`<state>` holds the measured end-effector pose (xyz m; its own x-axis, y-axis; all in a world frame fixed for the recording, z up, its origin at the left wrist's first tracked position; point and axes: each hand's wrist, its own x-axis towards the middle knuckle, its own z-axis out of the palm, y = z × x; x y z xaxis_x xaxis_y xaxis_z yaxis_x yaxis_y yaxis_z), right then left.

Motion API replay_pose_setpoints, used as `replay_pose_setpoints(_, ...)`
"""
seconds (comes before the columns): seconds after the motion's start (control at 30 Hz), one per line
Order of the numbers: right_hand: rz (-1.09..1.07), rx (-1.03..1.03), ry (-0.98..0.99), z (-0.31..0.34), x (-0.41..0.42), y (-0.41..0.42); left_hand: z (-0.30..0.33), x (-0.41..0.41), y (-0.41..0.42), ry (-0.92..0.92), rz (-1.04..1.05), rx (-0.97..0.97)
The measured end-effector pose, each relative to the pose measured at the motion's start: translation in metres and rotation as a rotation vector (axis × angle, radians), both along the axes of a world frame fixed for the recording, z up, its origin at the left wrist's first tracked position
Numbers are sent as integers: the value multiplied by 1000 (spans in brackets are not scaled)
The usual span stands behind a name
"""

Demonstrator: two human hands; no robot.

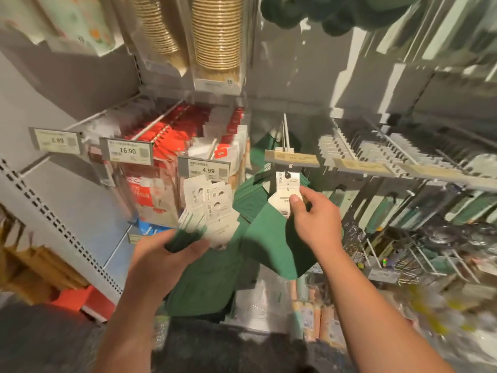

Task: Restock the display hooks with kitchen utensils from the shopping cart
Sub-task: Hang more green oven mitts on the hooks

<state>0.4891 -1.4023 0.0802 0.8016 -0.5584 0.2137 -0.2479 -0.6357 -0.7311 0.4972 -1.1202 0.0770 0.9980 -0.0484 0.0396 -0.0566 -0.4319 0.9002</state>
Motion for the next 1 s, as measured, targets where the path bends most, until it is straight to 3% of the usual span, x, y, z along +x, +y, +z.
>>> replay_pose_setpoints(0.37,26,-206,225,16,37,-21,27,12,-25,158,-7,-42)
replay_pose_setpoints(0.63,59,-158,253,5,60,-26,29,9,-14,148,109,-175)
replay_pose_setpoints(0.83,20,-120,292,-1,74,-21,28,5,-23,193,84,-313)
replay_pose_setpoints(1.0,-106,67,221,-4,68,-23,24,5,-33,224,37,-374)
